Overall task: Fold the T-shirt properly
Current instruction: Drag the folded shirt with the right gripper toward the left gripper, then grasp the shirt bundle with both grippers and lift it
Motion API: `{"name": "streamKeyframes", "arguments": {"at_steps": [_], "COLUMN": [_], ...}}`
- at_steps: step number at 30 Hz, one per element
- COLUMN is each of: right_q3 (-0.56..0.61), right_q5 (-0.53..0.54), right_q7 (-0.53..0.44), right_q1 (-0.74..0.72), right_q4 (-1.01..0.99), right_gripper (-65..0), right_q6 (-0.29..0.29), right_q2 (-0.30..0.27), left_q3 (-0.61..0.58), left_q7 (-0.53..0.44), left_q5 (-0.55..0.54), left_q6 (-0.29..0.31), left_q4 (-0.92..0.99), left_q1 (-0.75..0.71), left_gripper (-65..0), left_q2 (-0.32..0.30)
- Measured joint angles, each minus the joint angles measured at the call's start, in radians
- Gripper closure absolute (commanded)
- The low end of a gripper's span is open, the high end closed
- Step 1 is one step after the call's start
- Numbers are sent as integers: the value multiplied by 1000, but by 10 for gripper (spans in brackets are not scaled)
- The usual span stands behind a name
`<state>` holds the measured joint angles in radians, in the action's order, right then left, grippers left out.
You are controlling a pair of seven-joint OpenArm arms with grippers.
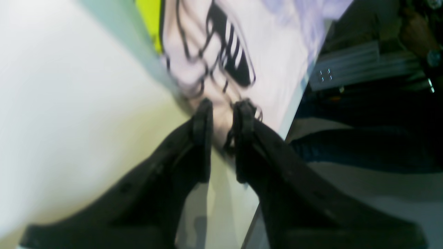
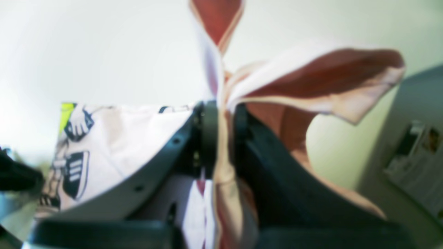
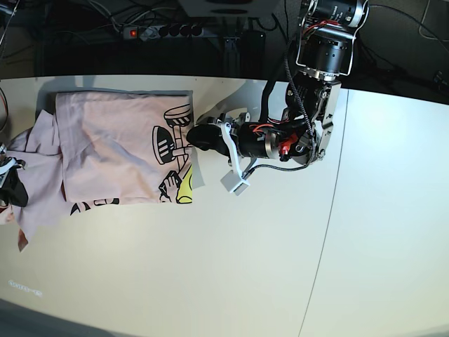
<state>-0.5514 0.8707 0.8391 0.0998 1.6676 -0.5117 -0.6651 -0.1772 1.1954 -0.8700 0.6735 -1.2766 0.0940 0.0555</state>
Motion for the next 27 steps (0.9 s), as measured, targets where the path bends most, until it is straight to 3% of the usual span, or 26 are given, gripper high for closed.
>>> {"name": "streamKeyframes", "arguments": {"at_steps": [7, 16, 23, 27], "right_q3": [209, 464, 597, 649], "right_q5": [-80, -182, -216, -328], "right_q7": [0, -9, -13, -22], "right_q1": [0, 0, 0, 0], "right_q4": [130, 201, 200, 200], "right_gripper": [0, 0, 0, 0], "right_q6": [0, 0, 0, 0], "right_q2": [-3, 2, 99, 151], "left_q3": [0, 0, 0, 0], "left_q7": [-35, -119, -135, -131], "left_q5": [51, 34, 23, 23], "left_q6": [0, 16, 24, 24], "left_q4": [10, 121, 146, 146], "left_q1": [1, 16, 20, 21], "left_gripper": [-113, -113, -113, -113], "left_q2": [65, 77, 78, 78]}}
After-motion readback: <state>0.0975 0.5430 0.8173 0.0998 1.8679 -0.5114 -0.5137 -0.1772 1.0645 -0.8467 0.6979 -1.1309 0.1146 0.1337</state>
